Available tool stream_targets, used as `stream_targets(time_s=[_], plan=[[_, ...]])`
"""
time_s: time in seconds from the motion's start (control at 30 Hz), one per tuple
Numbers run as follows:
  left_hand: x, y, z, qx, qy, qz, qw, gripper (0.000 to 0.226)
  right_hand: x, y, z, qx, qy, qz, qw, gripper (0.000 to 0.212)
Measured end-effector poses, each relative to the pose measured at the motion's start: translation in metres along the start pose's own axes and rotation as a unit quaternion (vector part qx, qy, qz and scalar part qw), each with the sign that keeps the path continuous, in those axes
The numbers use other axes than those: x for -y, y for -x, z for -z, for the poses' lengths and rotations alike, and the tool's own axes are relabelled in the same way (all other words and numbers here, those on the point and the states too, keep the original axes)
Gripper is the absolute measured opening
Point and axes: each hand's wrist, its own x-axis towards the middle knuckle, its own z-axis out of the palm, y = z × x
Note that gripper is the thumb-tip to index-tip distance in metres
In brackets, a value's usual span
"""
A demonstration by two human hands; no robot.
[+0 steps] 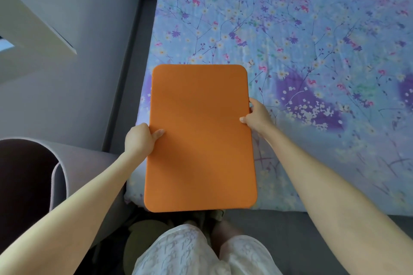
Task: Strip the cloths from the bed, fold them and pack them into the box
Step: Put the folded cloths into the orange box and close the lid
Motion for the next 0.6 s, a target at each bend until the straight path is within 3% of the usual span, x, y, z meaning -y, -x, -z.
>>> stream_targets(time_s=[0.1, 0.23, 0.37, 0.5, 0.6], plan=[[0.002, -0.002, 0.000, 0.000, 0.002, 0.007, 1.000, 0.048, 0.004, -0.002, 0.000, 0.003, -0.012, 0.009, 1.000, 0.053], [0.005, 0.000, -0.004, -0.006, 0.006, 0.004, 1.000, 0.047, -0.007, 0.010, -0.004, -0.056, 0.028, 0.050, 0.997, 0.059], [0.005, 0.004, -0.006, -0.022, 0.005, -0.003, 1.000, 0.046, -0.018, 0.031, -0.005, -0.100, -0.059, 0.025, 0.993, 0.062], [0.004, 0.005, -0.003, -0.016, 0.003, -0.016, 1.000, 0.047, -0.032, 0.067, -0.002, -0.047, -0.122, -0.069, 0.989, 0.056], [0.009, 0.003, 0.001, -0.001, 0.006, -0.001, 1.000, 0.051, -0.049, 0.098, -0.002, 0.005, -0.052, -0.089, 0.995, 0.040]])
